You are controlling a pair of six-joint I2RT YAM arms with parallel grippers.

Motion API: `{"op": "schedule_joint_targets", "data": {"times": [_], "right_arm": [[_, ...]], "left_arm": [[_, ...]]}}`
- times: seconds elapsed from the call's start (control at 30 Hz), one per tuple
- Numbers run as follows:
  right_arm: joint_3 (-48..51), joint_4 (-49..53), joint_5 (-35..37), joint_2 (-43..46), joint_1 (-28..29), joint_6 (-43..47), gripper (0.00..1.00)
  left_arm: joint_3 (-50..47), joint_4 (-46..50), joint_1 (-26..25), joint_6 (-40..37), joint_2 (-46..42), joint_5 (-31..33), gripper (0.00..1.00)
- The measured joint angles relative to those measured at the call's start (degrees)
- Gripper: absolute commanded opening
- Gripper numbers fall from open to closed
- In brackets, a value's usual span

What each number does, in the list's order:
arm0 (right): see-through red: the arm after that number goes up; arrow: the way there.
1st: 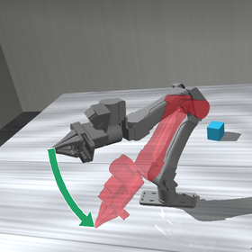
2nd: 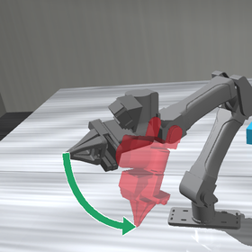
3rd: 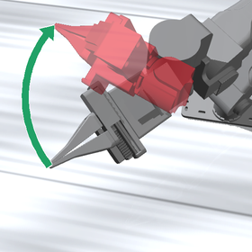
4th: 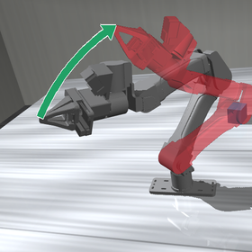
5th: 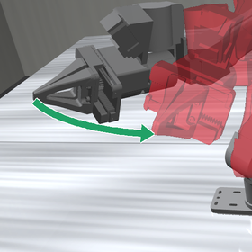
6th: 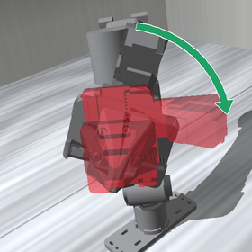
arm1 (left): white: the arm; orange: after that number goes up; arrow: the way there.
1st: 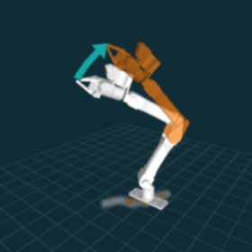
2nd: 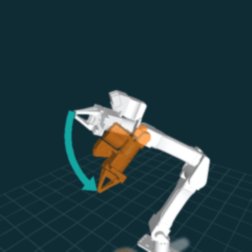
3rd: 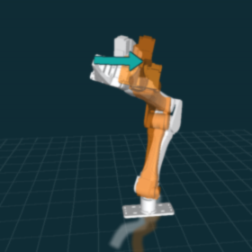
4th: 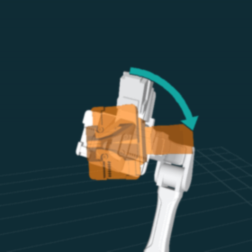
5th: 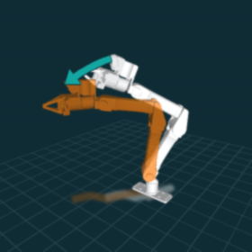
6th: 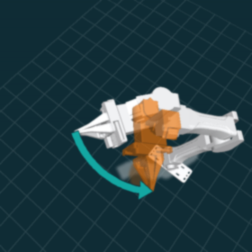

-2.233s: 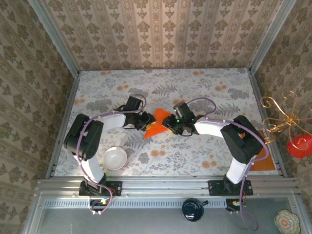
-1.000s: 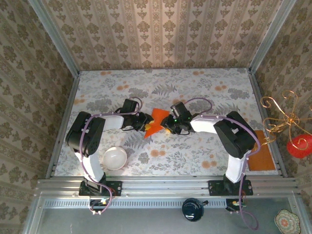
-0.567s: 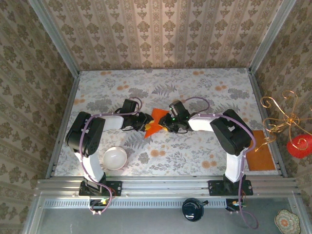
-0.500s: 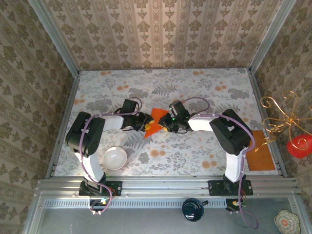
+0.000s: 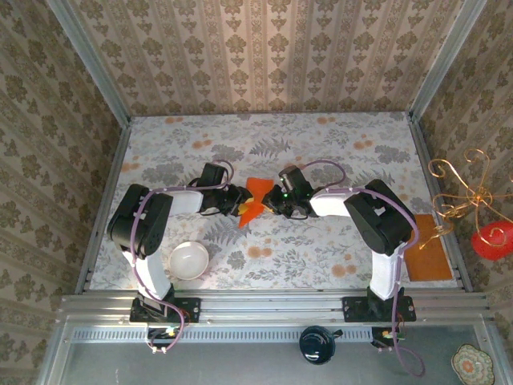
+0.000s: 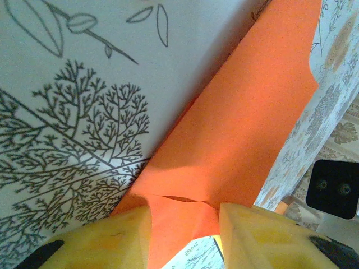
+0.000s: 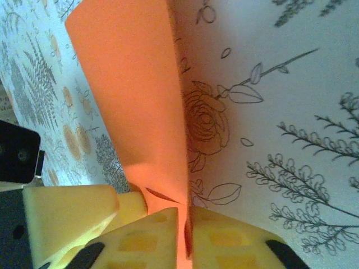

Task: Fold a paper plane with a square sheet of paper (pick it up from the middle)
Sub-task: Fold the wing for the fifth time at the center of the table.

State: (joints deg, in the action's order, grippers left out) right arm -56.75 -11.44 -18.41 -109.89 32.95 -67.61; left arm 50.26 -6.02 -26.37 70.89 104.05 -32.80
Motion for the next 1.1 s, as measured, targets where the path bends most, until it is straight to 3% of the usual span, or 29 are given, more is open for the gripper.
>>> {"op": "schedule_joint_targets", "data": {"times": [0.17, 0.4, 0.7, 0.87, 1.1], "right_arm": [[0.0, 1.1, 0.9, 0.1, 0.0, 0.5, 0.03], [1.2, 4.4, 3.2, 5.2, 0.0, 2.3, 0.02], [3.8, 6.4, 4.6, 13.0, -1.0, 1.6, 0.03], [4.0, 7.7, 4.5, 13.4, -2.5, -0.5, 0.02], [4.5, 7.9, 3.6, 14.1, -4.5, -4.3, 0.02]], "left_arm": [[0.0, 1.4, -0.2, -1.0, -0.7, 0.4, 0.42], [0.5, 8.5, -0.9, -8.2, -5.9, 3.7, 0.49], [0.2, 13.5, -6.5, -25.3, -17.0, 14.4, 0.82], [-0.1, 12.7, -12.3, -38.2, -19.4, 20.7, 0.83], [-2.3, 7.4, -17.2, -54.7, -17.2, 24.2, 0.78]]}}
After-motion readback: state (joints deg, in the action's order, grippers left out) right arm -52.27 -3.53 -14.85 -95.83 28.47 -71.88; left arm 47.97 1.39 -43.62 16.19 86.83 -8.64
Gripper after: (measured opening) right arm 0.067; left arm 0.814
